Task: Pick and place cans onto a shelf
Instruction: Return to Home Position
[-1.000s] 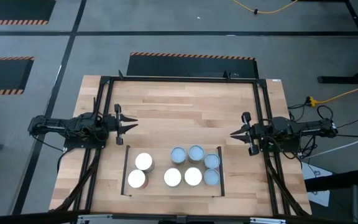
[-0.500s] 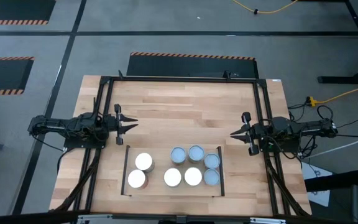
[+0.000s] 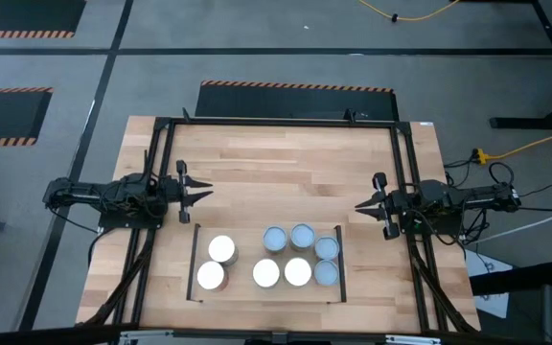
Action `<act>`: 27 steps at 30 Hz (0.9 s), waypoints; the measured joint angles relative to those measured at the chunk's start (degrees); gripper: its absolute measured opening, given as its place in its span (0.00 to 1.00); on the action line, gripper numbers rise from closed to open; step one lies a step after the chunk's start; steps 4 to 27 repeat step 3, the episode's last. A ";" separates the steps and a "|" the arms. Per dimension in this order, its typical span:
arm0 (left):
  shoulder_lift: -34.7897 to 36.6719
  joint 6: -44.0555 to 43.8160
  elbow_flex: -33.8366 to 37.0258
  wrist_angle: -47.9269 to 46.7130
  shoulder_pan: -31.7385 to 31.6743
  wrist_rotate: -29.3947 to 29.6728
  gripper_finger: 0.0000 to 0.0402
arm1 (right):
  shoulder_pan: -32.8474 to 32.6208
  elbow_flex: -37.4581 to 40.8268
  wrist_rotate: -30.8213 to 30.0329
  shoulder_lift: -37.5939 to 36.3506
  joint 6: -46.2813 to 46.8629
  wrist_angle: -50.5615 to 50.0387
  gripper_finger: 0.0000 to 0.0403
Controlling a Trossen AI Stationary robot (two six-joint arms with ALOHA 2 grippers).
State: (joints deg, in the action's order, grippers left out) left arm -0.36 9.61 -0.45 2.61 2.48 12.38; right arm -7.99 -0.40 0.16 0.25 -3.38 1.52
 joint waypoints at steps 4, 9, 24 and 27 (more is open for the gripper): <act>0.00 0.00 0.00 0.01 0.02 0.00 0.20 | 0.00 0.00 0.00 0.00 0.07 0.00 0.11; 0.00 0.00 0.00 0.01 0.02 0.00 0.20 | 0.00 0.00 0.00 0.00 0.07 0.00 0.11; 0.00 0.00 0.00 0.01 0.02 0.00 0.20 | 0.00 0.00 0.00 0.00 0.07 0.00 0.11; 0.00 0.00 0.00 0.01 0.02 0.00 0.20 | 0.00 0.00 0.00 0.00 0.07 0.00 0.11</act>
